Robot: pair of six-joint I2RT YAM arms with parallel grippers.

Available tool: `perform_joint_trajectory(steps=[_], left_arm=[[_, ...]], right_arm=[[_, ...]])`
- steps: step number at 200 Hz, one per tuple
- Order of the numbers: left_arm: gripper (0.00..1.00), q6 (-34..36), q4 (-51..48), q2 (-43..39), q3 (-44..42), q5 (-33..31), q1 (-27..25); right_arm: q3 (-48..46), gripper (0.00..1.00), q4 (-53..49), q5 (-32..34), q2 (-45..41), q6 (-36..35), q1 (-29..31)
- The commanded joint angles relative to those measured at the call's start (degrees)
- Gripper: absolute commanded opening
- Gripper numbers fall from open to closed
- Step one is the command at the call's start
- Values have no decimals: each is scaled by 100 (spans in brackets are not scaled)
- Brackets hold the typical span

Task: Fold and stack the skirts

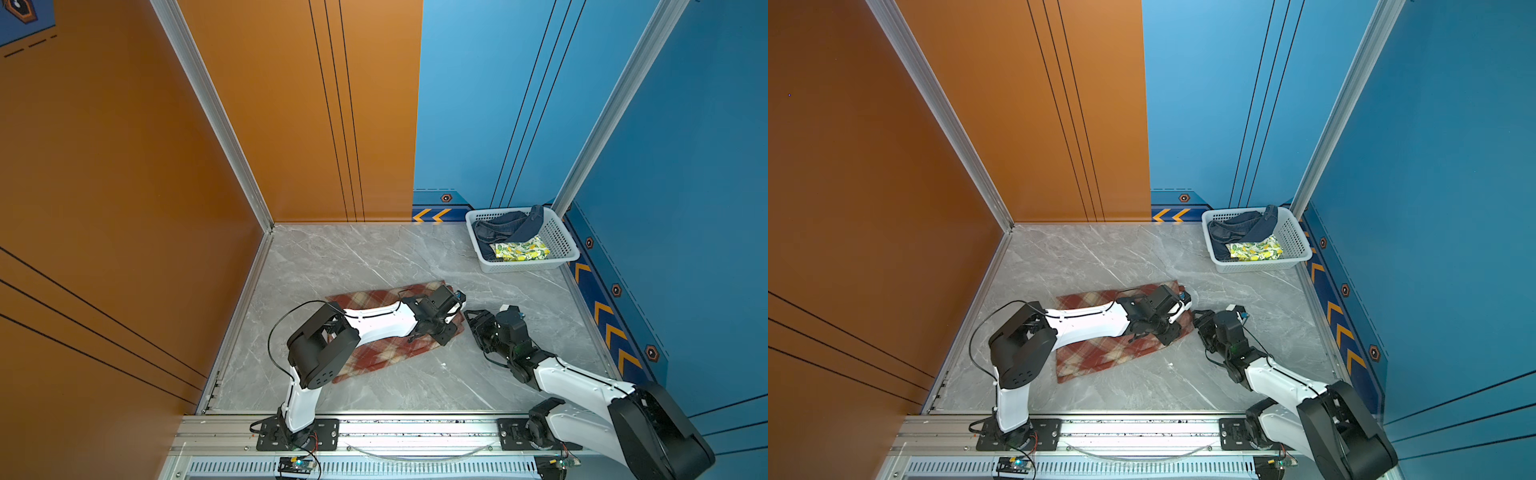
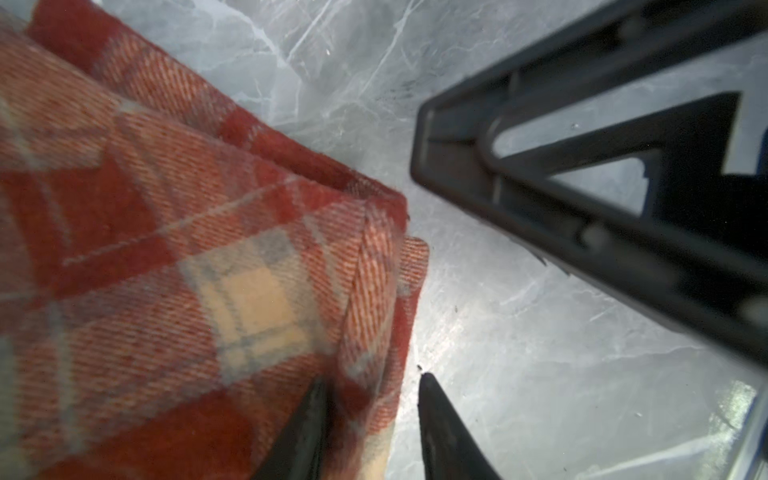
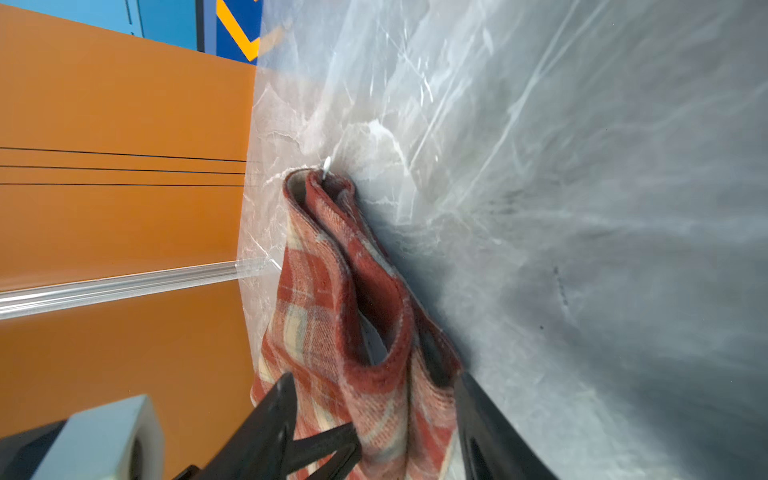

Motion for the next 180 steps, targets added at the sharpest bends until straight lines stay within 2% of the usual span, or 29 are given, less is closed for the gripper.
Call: perform_joint_trajectory(steps=[1, 18, 61, 137, 169, 180], left_arm=[[57, -128, 32, -111, 60, 397, 7], [61, -211, 164, -290, -82, 516, 76], [62, -643, 702, -1194, -834, 733, 561], [71, -1421, 90, -2475, -1897, -127, 1425], [73, -1700, -284, -2596, -2092, -570, 1642], [73, -1794, -393, -2632, -2152, -634, 1745]], right_arm=[[-12, 67, -726, 56, -209, -280, -114], [0, 68, -816, 0, -295, -369, -157], [255, 73, -825, -367, 17, -692, -182], [848, 87, -718, -551, 995, -1286, 166], [910, 85, -483, -400, 1500, -1285, 371], [864, 76, -339, -368, 1670, -1251, 383]])
